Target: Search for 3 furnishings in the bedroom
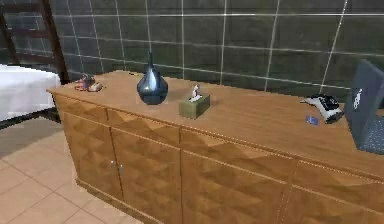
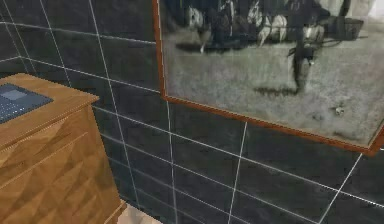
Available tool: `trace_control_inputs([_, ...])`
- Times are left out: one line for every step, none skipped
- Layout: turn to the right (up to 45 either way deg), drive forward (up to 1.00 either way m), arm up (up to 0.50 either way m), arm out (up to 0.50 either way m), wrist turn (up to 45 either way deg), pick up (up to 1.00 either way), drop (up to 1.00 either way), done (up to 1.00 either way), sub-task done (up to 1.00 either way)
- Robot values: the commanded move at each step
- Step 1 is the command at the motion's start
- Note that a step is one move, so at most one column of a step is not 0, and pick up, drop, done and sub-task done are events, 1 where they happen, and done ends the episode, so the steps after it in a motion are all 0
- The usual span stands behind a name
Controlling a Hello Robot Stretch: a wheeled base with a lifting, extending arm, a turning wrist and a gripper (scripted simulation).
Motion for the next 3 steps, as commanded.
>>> trace_control_inputs([0.0,0.0,0.0,0.0,0.0,0.0,0.0,0.0,1.0])
trace_control_inputs([-45.0,0.0,0.0,0.0,0.0,0.0,0.0,0.0,0.0])
trace_control_inputs([-45.0,0.0,0.0,0.0,0.0,0.0,0.0,0.0,0.0])
